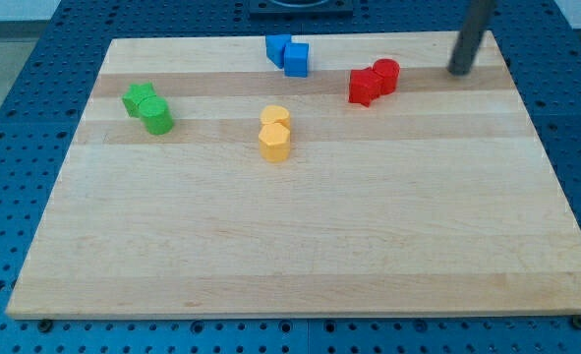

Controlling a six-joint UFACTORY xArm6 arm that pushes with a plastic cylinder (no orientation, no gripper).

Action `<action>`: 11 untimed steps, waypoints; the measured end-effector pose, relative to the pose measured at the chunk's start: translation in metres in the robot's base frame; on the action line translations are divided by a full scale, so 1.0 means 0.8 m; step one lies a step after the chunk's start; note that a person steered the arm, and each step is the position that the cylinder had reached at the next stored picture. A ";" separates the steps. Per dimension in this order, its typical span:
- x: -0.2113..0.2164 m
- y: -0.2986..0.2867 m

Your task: Move the blue triangle diagonally top left to the yellow heart

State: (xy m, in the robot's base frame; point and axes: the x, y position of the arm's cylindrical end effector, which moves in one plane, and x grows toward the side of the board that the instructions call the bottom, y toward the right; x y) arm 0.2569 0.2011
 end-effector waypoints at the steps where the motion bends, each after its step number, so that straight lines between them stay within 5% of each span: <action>1: -0.036 -0.091; 4: -0.046 -0.291; 7: 0.004 -0.353; 11: -0.007 -0.399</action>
